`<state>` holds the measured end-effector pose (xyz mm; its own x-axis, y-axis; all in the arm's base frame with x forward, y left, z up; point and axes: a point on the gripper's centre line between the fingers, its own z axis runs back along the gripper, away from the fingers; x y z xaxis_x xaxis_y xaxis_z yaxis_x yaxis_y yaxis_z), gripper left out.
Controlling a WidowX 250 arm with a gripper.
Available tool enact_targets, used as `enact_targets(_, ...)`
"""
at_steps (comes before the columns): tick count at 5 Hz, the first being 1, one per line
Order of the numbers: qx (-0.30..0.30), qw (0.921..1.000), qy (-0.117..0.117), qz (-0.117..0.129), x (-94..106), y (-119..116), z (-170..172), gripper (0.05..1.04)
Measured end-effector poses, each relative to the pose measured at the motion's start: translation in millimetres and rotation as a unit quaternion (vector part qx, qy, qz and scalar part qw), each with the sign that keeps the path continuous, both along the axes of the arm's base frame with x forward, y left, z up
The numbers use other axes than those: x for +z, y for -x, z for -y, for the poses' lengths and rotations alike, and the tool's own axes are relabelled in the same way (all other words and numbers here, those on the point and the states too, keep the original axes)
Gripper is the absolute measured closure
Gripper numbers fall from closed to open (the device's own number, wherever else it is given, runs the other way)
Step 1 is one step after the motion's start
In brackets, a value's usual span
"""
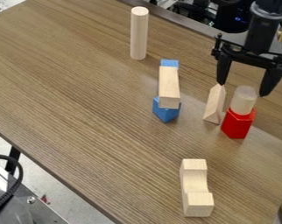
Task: Remove the cylinder form the red hexagon and put it on the table
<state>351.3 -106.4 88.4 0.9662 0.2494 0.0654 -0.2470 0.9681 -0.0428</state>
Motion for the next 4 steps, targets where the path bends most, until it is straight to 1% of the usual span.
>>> enact_targets(1, -0.004, 1.0000, 0.001, 0.002, -0.7, -1.9, 3.8, 0.083)
enact_targets(2, -0.004, 1.0000, 0.000, -0.003, -5.8, -2.0, 4.0, 0.111)
enact_targets(3, 0.000, 1.0000, 0.002, -0.002, -8.2, -1.4, 4.1, 0.386)
enact_targets(4, 0.002, 1.0000, 0.002, -0.003, -10.2, 0.0, 3.6, 0.570)
